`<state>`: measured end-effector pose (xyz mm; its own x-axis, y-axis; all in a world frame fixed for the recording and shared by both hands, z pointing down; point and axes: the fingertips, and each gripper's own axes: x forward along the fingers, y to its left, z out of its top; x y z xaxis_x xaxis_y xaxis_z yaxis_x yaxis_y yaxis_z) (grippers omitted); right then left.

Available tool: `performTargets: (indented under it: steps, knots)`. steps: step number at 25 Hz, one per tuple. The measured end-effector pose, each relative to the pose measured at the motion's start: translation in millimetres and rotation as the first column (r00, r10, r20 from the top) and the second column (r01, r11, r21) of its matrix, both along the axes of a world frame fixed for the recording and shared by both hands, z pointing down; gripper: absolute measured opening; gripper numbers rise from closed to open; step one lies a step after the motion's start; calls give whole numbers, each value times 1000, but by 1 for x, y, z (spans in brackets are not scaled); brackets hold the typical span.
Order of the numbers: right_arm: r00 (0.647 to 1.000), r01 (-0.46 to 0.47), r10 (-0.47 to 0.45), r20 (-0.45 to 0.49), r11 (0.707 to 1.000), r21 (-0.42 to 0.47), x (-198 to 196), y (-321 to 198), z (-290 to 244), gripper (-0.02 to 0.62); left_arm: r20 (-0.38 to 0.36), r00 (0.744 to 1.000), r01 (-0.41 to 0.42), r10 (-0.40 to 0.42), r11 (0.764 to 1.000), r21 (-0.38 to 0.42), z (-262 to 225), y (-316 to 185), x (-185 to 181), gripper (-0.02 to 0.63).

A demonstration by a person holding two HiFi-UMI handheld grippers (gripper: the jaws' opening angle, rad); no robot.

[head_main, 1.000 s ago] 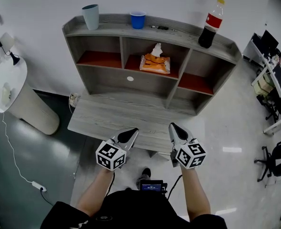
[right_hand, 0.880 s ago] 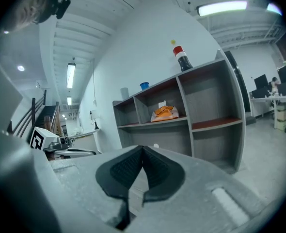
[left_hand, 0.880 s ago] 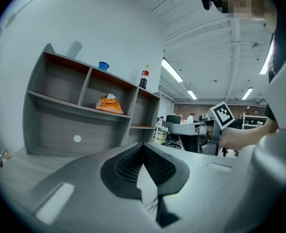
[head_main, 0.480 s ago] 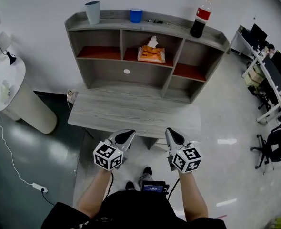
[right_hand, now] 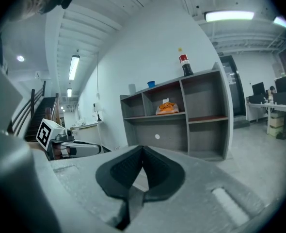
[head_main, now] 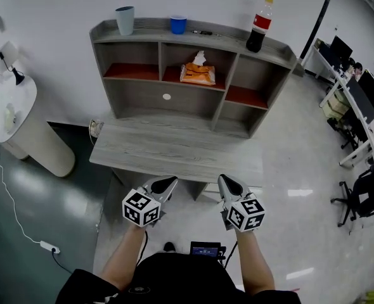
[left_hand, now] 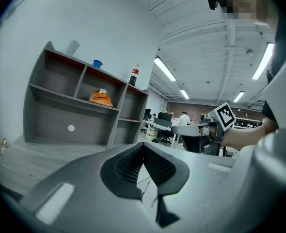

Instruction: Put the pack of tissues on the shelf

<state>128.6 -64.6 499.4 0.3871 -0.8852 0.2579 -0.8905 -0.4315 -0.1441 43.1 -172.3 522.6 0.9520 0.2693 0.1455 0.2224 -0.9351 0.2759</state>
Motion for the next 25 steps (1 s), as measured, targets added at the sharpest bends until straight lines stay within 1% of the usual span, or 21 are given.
performTargets:
  steps: [7, 12, 17, 25]
  knots:
    - [1000, 15, -15, -5, 1000, -3, 1, 37, 4, 5, -10, 1000, 8, -8, 1000, -3, 1, 36, 5, 2]
    - [999, 46, -46, -7, 999, 14, -4, 51, 6, 4, -6, 999, 47, -47, 999, -16, 7, 54, -2, -8]
    - [997, 79, -78, -9, 997, 21, -10, 58, 7, 4, -5, 997, 76, -76, 997, 8, 6, 65, -10, -9]
    - [996, 83, -83, -19, 996, 17, -12, 75, 6, 5, -2, 998, 67, -67, 996, 52, 4, 90, -14, -9]
